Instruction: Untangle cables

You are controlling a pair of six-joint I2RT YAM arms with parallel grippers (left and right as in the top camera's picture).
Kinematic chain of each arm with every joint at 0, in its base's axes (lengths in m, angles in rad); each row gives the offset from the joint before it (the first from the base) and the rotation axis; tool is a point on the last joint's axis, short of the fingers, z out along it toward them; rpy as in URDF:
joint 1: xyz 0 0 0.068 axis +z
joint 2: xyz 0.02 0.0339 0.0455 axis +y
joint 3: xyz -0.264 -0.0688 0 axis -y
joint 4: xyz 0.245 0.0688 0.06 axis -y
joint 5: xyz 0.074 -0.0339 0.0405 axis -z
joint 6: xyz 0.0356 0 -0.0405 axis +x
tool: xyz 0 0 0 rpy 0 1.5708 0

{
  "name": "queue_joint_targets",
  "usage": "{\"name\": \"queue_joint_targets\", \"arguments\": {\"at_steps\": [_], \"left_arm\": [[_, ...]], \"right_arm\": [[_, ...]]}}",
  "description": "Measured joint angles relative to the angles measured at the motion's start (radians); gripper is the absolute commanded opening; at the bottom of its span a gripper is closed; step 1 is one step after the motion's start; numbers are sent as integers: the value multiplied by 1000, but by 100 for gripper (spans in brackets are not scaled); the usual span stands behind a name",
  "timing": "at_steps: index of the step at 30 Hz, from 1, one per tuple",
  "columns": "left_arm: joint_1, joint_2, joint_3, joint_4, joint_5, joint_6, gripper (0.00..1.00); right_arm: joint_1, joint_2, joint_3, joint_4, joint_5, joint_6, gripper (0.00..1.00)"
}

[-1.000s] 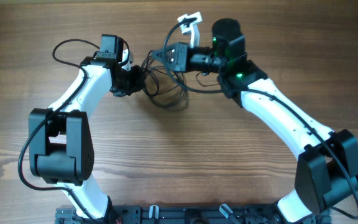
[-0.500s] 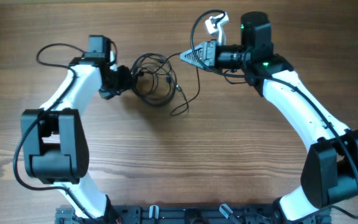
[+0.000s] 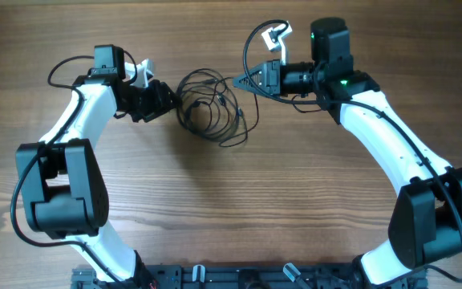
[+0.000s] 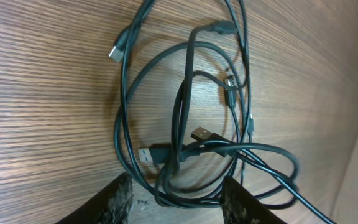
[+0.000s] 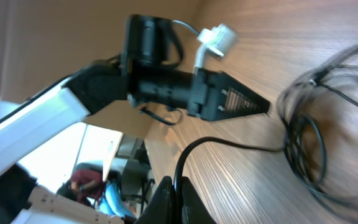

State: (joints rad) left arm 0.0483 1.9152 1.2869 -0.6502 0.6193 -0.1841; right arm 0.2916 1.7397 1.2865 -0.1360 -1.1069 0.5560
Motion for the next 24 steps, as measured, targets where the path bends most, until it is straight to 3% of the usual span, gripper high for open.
{"name": "queue_joint_targets", "arguments": {"at_steps": [2,4,8,11,18,24], "left_arm": [[-8,0,0,0,11,2,39],[-30,1,-1,4,7,8,39],[-66,24,-1,26,-20,3,50],[-84,43,-3,32,-25,-4,50],[-132,48,-5,57,-48,-11,15],[-176,84,-5,90,-204,-93,8]], "right_arm": [[0,0,0,19,-13,4,4],[0,0,0,34,-19,28,4],[0,0,0,67,-19,99,4],[0,0,0,69,-19,146,4],[-2,0,0,90,-20,218,4],[-6,0,0,92,-24,237,4]]}}
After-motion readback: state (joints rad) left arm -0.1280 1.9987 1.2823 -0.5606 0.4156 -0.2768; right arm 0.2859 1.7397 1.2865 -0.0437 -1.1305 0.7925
